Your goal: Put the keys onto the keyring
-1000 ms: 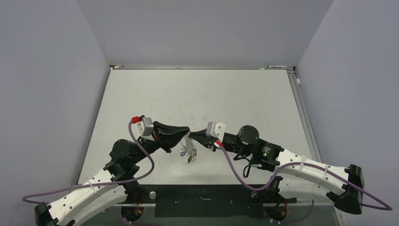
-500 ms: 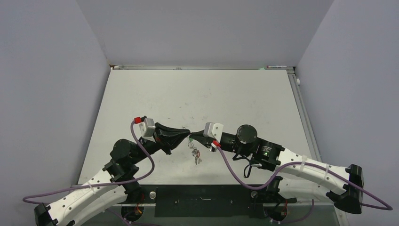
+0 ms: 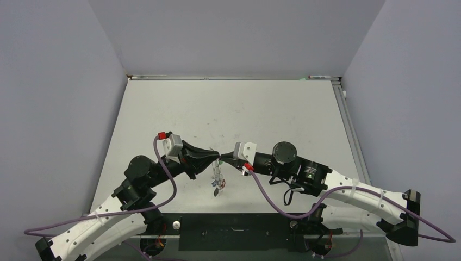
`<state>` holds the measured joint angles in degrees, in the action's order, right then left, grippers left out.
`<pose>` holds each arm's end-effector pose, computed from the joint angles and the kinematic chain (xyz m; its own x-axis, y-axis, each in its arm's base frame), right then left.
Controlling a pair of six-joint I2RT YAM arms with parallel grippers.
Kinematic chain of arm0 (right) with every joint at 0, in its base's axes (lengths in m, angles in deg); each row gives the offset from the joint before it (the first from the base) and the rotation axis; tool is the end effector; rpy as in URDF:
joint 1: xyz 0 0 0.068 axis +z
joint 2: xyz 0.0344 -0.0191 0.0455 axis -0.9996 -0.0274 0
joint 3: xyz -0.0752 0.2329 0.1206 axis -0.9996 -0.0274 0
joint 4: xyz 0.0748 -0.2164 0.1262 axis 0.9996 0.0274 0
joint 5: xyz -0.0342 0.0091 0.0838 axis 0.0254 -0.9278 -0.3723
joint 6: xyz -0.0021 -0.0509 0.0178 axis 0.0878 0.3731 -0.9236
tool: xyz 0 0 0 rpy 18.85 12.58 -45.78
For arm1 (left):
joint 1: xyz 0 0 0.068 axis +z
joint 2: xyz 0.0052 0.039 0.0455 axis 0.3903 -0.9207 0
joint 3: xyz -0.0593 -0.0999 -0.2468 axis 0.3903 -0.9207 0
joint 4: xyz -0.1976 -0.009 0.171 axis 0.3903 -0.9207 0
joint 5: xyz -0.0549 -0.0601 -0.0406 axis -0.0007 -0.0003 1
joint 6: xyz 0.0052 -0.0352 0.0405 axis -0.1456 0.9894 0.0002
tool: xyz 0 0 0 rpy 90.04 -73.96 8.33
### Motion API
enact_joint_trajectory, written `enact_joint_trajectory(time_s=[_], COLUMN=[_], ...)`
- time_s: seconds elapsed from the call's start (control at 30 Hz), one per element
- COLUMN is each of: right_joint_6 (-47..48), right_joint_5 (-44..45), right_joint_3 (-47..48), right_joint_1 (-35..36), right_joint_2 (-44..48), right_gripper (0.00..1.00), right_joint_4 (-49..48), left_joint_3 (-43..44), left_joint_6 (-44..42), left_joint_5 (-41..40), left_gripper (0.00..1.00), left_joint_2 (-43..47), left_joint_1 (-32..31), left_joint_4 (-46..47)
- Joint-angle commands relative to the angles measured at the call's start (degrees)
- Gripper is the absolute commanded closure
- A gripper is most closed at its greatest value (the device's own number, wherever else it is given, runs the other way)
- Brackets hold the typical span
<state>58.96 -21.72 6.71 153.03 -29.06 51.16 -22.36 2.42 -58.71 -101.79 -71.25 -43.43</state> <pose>0.0902 0.2129 0.3565 0.2553 -0.1292 -0.9582 -0.9536 0.1302 -0.2716 0.0913 -0.1178 0.3364 -0.1499 -0.2887 -0.9456 0.9005 0.3550 -0.2511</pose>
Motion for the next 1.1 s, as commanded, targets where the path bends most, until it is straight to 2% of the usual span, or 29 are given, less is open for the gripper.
enact_joint_trajectory(time_s=[0.0,0.1,0.23,0.33,0.63,0.83,1.0,1.07], right_joint_6=[1.1,1.5,1.7,1.7,1.6,-0.5,-2.9,-3.5], right_joint_5=[-0.5,-2.0,-3.8,-4.8,-8.3,-11.6,-12.5,-12.9], right_joint_3=[3.8,5.0,6.4,7.1,9.2,7.6,5.8,5.2], right_joint_1=[0.1,0.1,0.1,0.2,0.3,0.3,0.4,0.4], right_joint_2=[0.3,-0.1,-0.6,-0.9,-0.5,1.4,2.9,3.3], right_gripper=[0.95,0.95,0.95,0.95,0.95,0.95,0.95,0.95], right_joint_4=[0.2,3.3,6.1,7.7,11.5,9.3,6.2,5.0], left_joint_3=[5.9,8.6,10.9,11.0,8.6,1.1,-0.3,-0.3], left_joint_6=[-3.0,-4.6,-8.1,-11.5,-23.0,-26.7,-27.3,-27.7], left_joint_5=[1.5,1.2,1.9,2.6,10.8,13.5,14.7,14.9], left_gripper=[0.94,0.83,0.44,0.31,0.28,0.29,0.37,0.43], left_joint_2=[0.8,0.4,0.7,2.1,4.5,9.7,8.7,7.1], left_joint_1=[0.0,0.1,0.1,0.1,0.1,0.1,0.1,0.1], left_joint_4=[-7.8,-12.7,-19.4,-21.0,-22.1,-15.0,-13.9,-12.4])
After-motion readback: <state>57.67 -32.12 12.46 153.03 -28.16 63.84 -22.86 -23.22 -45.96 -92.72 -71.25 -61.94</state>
